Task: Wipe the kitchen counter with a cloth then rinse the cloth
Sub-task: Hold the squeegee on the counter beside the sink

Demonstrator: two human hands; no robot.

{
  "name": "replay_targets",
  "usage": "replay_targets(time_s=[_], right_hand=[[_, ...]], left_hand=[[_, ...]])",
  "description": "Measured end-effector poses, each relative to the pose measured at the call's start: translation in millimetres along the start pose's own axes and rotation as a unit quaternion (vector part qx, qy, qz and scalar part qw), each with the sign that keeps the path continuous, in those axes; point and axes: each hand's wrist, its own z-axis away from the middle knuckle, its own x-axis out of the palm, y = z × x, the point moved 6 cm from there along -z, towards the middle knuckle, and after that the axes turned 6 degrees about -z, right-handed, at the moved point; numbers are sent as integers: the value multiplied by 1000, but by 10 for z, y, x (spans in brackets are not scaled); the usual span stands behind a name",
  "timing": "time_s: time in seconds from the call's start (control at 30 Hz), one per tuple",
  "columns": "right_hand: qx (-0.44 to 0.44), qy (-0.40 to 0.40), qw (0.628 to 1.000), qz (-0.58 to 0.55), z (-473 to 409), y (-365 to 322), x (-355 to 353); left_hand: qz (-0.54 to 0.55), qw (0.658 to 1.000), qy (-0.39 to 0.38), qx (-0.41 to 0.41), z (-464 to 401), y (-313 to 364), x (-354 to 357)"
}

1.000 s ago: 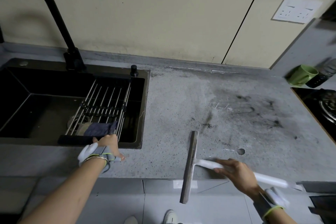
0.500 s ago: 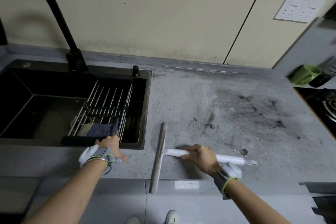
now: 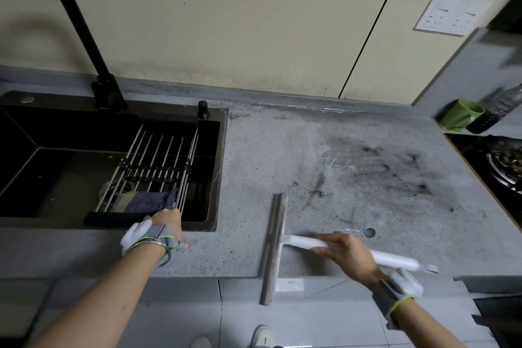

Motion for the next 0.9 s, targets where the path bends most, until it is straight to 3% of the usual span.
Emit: replay_targets(time_s=[0.33, 0.9], right_hand=[[63, 8, 997, 35, 337, 494, -226], [-35, -36, 999, 19, -212, -387, 451]], left_hand=[[0, 1000, -2, 1, -13, 22, -36], [48, 999, -21, -5, -25, -18, 21]])
